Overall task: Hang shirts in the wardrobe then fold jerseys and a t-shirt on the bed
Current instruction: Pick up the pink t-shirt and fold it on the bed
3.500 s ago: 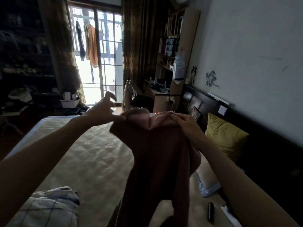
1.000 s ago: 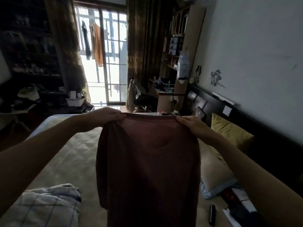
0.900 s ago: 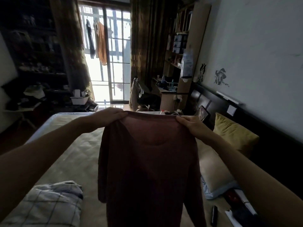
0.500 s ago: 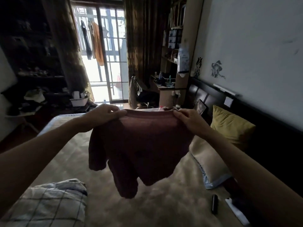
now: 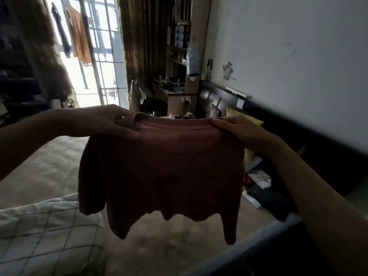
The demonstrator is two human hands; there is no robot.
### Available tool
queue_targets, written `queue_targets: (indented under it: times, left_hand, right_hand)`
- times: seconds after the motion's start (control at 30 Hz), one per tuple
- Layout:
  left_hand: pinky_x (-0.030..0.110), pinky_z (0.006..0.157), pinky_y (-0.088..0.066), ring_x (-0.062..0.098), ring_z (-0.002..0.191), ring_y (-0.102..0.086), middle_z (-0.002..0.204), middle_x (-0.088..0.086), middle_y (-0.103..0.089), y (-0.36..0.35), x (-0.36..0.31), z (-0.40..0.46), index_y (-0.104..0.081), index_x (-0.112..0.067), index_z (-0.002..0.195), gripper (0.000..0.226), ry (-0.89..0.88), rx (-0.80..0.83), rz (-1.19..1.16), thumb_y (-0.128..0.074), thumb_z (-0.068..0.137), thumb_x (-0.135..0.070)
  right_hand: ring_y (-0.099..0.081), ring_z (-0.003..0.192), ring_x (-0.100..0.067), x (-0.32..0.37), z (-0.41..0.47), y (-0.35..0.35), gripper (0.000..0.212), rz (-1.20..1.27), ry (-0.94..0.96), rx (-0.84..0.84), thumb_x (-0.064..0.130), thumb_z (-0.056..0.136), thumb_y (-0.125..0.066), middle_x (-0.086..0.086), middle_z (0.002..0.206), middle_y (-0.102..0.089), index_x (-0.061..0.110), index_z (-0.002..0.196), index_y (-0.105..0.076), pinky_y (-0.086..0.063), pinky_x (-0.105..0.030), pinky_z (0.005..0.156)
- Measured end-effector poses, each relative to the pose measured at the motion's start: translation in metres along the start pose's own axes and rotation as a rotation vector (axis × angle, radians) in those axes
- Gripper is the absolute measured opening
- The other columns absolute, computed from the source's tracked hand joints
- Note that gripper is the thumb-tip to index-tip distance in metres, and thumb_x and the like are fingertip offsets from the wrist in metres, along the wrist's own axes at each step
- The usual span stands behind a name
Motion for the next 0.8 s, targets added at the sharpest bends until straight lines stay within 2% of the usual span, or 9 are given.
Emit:
queue_targets:
  times: [0.13,0.23,0.3,0.4,0.47,0.57,0.67,0.73,0.8]
  left_hand:
    - [0.032,0.076,-0.062,0.03,0.093,-0.074,0.103,0.022,-0.074,-0.012,0.016,-0.016,-0.068,0.0,0.107,0.041,0.109,0.167,-0.118,-0.077,0.08,-0.029]
    - [0.045,0.085,-0.06,0.037,0.097,-0.072,0.104,0.025,-0.072,-0.024,0.051,0.0,-0.067,0.002,0.105,0.054,0.184,0.207,-0.126,-0.083,0.078,-0.042]
    - [0.038,0.078,-0.062,0.03,0.092,-0.075,0.098,0.015,-0.077,-0.037,0.086,0.02,-0.072,-0.005,0.101,0.04,0.226,0.195,-0.144,-0.078,0.079,-0.038]
    - [0.05,0.079,-0.057,0.031,0.085,-0.073,0.093,0.02,-0.073,-0.067,0.161,0.063,-0.068,-0.003,0.1,0.052,0.259,0.179,-0.14,-0.078,0.079,-0.05]
    - [0.043,0.073,-0.056,0.02,0.076,-0.068,0.086,0.019,-0.071,-0.09,0.222,0.096,-0.069,-0.006,0.093,0.056,0.307,0.152,-0.157,-0.079,0.075,-0.058]
    - [0.043,0.078,-0.059,0.019,0.081,-0.071,0.094,0.02,-0.072,-0.126,0.321,0.147,-0.073,-0.01,0.095,0.047,0.423,0.132,-0.211,-0.079,0.076,-0.053]
    - [0.033,0.065,-0.056,0.011,0.067,-0.066,0.07,0.002,-0.069,-0.16,0.424,0.193,-0.072,-0.02,0.077,0.034,0.538,0.043,-0.288,-0.081,0.072,-0.053]
    - [0.025,0.062,-0.05,0.004,0.066,-0.06,0.066,-0.008,-0.064,-0.185,0.488,0.218,-0.071,-0.016,0.076,0.03,0.598,-0.033,-0.339,-0.081,0.078,-0.043]
    - [0.016,0.055,-0.043,0.0,0.059,-0.053,0.06,-0.011,-0.058,-0.212,0.544,0.235,-0.067,-0.007,0.075,0.024,0.644,-0.086,-0.362,-0.077,0.088,-0.025]
  right_hand:
    - [-0.071,0.077,-0.011,-0.004,-0.025,-0.005,0.055,0.158,-0.134,0.208,0.043,0.08,-0.068,-0.003,0.091,-0.076,0.004,0.117,-0.067,-0.058,-0.021,0.067]
    - [-0.071,0.077,-0.011,-0.033,-0.007,-0.017,0.03,0.187,-0.233,0.245,0.028,0.096,-0.058,-0.005,0.091,-0.075,0.005,0.113,-0.068,-0.056,-0.018,0.063]
    - [-0.071,0.073,-0.011,-0.066,0.019,-0.032,0.024,0.141,-0.294,0.222,0.029,0.097,-0.059,-0.006,0.088,-0.075,0.009,0.1,-0.071,-0.055,-0.019,0.061]
    - [-0.074,0.091,-0.02,-0.142,0.072,-0.068,0.035,0.093,-0.36,0.2,0.043,0.087,-0.07,-0.008,0.1,-0.077,0.014,0.105,-0.077,-0.059,-0.031,0.081]
    - [-0.072,0.089,-0.02,-0.2,0.111,-0.094,0.04,0.073,-0.398,0.169,0.049,0.083,-0.073,-0.008,0.1,-0.077,0.014,0.102,-0.078,-0.055,-0.036,0.086]
    - [-0.059,0.069,-0.016,-0.286,0.176,-0.137,0.05,0.037,-0.437,0.147,0.054,0.082,-0.072,-0.01,0.076,-0.068,0.004,0.082,-0.071,-0.045,-0.033,0.066]
    - [-0.045,0.052,-0.004,-0.373,0.249,-0.187,0.042,0.002,-0.433,0.14,0.041,0.088,-0.072,0.011,0.054,-0.051,0.016,0.059,-0.056,-0.035,-0.028,0.055]
    - [-0.046,0.051,-0.001,-0.426,0.297,-0.22,0.037,-0.033,-0.435,0.118,0.036,0.09,-0.071,0.014,0.052,-0.053,0.017,0.06,-0.06,-0.037,-0.027,0.054]
    - [-0.056,0.06,-0.007,-0.472,0.338,-0.254,0.032,-0.085,-0.426,0.118,0.041,0.09,-0.07,0.006,0.064,-0.063,0.014,0.074,-0.07,-0.043,-0.029,0.059]
Point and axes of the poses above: each hand's wrist, its own z-axis towards the middle knuckle, its own y-axis out of the back of the hand, x = y × z, the point moved 1 cm from there along z, towards the middle knuckle
